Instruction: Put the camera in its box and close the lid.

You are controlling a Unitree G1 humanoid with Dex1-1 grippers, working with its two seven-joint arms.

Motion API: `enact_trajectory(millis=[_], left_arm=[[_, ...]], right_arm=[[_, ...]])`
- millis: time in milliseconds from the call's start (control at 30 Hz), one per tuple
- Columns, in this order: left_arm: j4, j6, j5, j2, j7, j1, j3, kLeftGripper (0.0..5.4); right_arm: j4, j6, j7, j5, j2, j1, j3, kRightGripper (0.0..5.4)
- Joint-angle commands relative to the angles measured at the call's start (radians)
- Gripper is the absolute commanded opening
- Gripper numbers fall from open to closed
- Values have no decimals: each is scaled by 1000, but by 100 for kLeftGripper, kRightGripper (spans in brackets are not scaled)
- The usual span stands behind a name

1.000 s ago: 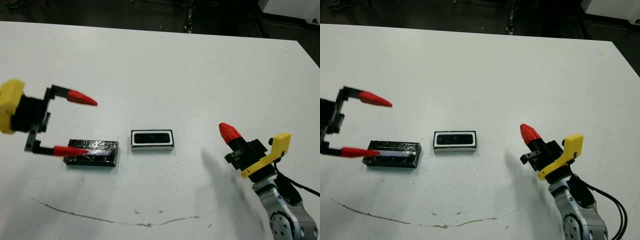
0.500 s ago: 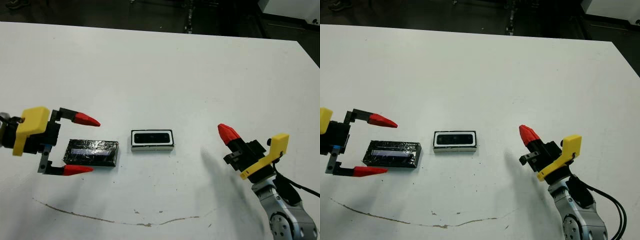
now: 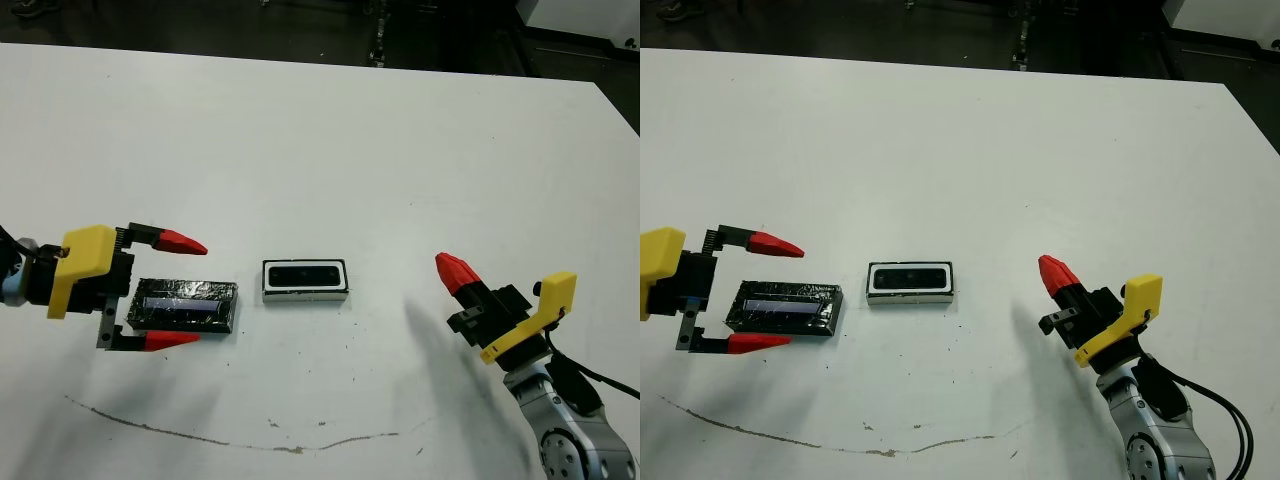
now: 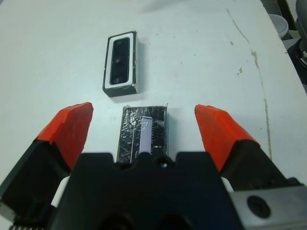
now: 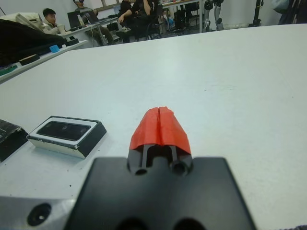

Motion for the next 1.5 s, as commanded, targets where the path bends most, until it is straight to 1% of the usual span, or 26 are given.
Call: enact_trajectory(millis=[33, 233, 300, 367, 400, 433, 500, 533, 633, 733, 833, 900, 967, 1033, 1167, 1233, 1367, 1500], left_arm=[[9, -17, 11, 0, -15, -21, -16, 540], [68, -73, 18, -25, -26, -31, -28, 540], [75, -45, 30, -19, -25, -45, -48, 540], [77, 11, 21, -20, -25, -63, -65, 540], [78, 19, 24, -24, -21, -70, -72, 540], [85, 8, 31, -34, -16, -73, -76, 540], [151, -79, 27, -85, -33, -82, -78, 540], [184, -100, 23, -107, -41, -90, -83, 540], [240, -114, 20, -139, -67, -115, -96, 540], [258, -125, 28, -143, -92, -132, -104, 540], [287, -140, 33, -144, -123, -146, -112, 540], [303, -129, 35, -140, -146, -160, -122, 540], [305, -49, 30, -125, -161, -175, -137, 540], [298, -20, 27, -118, -161, -174, -131, 540], [266, 7, 70, -78, -162, -180, -144, 540], [245, 32, 90, -58, -164, -184, -155, 540], [190, 19, 151, -24, -136, -176, -163, 540], [190, 16, 168, -29, -126, -175, -170, 540]], right_arm=[[3, -2, -4, -11, -17, 10, -2, 1], [2, 7, -4, -5, -15, 10, -4, 1], [1, 6, -6, -8, -16, 11, -2, 1], [3, 2, -4, -7, -14, 11, -2, 1], [4, 3, -3, -5, -14, 11, -2, 1], [4, 3, -2, -4, -13, 11, -2, 1], [1, 6, -2, -3, -14, 12, 0, 1], [-2, 7, -5, -7, -15, 13, 2, 1], [-12, 14, -16, -13, -18, 17, 3, 1], [-8, 15, -9, 4, -16, 16, -1, 1], [-8, 17, -10, 5, -19, 16, 1, 1], [-6, 12, -9, -2, -21, 16, 3, 1], [-3, 2, -5, -7, -21, 16, 5, 1], [-1, -2, -2, -7, -21, 16, 6, 1], [2, -4, -1, -9, -21, 16, 5, 1], [-3, 13, -7, 3, -19, 17, 2, 1], [-1, 6, -4, 1, -20, 17, 3, 1], [-1, 4, -3, -1, -21, 16, 4, 1]])
